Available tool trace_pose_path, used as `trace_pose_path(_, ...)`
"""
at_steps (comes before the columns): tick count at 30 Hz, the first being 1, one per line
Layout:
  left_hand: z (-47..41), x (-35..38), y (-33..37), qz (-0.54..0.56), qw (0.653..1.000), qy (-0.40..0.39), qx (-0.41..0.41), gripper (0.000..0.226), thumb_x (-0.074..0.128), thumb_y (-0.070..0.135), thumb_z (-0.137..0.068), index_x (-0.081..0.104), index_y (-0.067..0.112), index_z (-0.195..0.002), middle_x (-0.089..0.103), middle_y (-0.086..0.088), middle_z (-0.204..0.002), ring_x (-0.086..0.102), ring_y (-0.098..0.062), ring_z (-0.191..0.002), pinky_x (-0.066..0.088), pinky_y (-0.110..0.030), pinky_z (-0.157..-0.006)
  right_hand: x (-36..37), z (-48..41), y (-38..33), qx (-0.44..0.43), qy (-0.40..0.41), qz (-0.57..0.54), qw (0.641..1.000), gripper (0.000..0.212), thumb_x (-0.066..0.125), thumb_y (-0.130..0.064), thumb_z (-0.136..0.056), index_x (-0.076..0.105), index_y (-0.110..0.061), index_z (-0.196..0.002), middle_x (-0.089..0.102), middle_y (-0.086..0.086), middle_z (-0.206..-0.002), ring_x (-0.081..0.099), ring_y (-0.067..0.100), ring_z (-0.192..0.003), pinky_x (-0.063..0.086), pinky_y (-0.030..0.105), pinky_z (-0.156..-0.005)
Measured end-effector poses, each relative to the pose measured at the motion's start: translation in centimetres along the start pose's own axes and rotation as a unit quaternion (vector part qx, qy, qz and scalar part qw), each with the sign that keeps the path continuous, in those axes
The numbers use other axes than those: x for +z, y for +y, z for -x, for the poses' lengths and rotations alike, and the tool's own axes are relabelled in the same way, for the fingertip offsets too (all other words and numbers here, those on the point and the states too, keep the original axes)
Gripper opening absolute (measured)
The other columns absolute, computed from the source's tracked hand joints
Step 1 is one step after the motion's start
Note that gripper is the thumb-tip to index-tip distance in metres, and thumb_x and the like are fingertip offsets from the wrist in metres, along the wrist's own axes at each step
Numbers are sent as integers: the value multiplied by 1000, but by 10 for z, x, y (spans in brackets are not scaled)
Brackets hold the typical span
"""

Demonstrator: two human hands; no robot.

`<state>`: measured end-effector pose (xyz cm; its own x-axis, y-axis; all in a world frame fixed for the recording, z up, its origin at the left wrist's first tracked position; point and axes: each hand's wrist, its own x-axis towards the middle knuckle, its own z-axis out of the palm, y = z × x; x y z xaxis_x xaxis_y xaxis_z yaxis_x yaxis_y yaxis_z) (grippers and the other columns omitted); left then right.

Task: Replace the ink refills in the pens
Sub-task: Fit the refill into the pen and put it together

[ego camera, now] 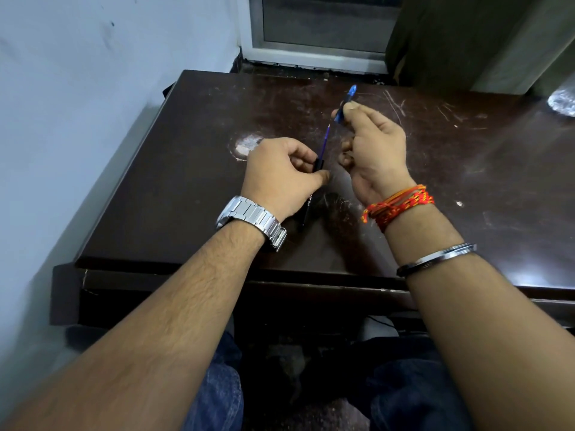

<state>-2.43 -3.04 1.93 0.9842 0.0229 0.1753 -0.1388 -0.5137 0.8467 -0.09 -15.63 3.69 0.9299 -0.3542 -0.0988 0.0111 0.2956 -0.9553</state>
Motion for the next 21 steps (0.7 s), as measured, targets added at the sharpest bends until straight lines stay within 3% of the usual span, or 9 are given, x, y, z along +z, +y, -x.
trace_pose_path(6,1,1,2,-10,1000,-3,6,24,89,31,-63,70,25,-77,68,10,-68,58,2,-56,45,-10,-54,-1,1,-3,23,-21,-16,999,9,62,-14,-96,70,-12,-97,71,0,-82,37,9,-47,29,20,-40)
trace_pose_path(13,1,-1,3,-9,1000,17,15,21,87,33,-63,68,29,-73,69,10,-69,65,-3,-64,51,-13,-56,1,4,0,15,-55,45,997,12,60,-12,-96,70,-11,-90,68,0,-77,34,9,-46,27,20,-39)
trace_pose_path(17,0,-1,3,9,999,51,18,19,86,29,-65,69,30,-72,66,16,-63,63,4,-59,48,-7,-54,3,6,1,26,-68,60,996,12,59,-10,-96,69,-11,-89,69,4,-79,35,10,-47,29,18,-36)
trace_pose_path(21,-2,-3,3,38,995,94,20,17,87,22,-64,73,25,-73,62,20,-58,59,13,-54,43,-3,-50,7,13,3,34,-114,64,991,13,58,-7,-96,66,-9,-86,66,7,-78,48,1,-38,34,15,-35)
